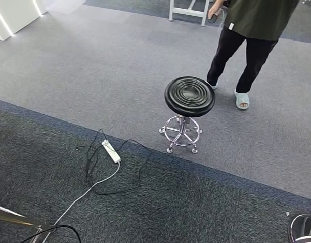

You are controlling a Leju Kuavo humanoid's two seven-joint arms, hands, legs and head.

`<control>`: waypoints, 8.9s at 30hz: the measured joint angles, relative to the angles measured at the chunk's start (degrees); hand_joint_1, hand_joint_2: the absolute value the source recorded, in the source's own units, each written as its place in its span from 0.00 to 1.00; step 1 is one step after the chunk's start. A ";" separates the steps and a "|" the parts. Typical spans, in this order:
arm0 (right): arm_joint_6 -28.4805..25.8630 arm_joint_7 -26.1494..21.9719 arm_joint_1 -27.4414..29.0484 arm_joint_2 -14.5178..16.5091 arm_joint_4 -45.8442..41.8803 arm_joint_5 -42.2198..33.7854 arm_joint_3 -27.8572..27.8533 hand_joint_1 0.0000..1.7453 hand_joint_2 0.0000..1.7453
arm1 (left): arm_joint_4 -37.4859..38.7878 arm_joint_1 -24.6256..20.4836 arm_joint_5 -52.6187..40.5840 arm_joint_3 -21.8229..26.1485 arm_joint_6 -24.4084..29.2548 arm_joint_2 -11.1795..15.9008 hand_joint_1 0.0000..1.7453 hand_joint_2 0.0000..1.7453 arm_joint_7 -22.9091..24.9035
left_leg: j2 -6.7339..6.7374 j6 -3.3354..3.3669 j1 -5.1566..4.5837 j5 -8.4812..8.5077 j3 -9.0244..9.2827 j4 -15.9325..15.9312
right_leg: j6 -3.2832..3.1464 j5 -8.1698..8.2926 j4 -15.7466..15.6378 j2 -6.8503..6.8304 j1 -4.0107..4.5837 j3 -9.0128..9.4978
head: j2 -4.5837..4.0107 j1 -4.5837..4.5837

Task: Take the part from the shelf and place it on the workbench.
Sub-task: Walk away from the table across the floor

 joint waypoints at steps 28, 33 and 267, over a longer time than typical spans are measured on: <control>-1.81 3.57 0.15 -0.15 1.59 -0.22 -0.21 0.00 0.00 | 1.63 -0.34 -3.60 0.50 0.19 -1.78 0.00 0.00 1.62 | -1.52 0.72 -0.13 1.29 -1.32 -0.19 | 0.16 -4.60 9.61 2.69 -0.13 -5.26 | 0.00 -0.08; -1.90 3.51 -0.05 -0.15 1.73 -0.22 -0.26 0.00 0.00 | 1.54 -0.48 -3.62 0.61 0.18 -1.98 0.00 0.00 1.90 | 1.60 -0.69 -0.68 -0.03 0.27 -0.20 | -0.73 0.72 -3.67 -1.53 0.19 2.10 | 0.00 -0.25; -2.64 12.68 -12.25 -7.22 11.29 -11.58 -1.62 0.00 0.00 | 13.73 -4.76 -10.32 -11.46 -9.96 3.96 0.00 0.00 3.69 | -2.57 1.05 -0.34 3.86 -2.22 -1.88 | 1.36 -2.96 6.59 2.37 -0.82 -3.60 | 0.00 -0.76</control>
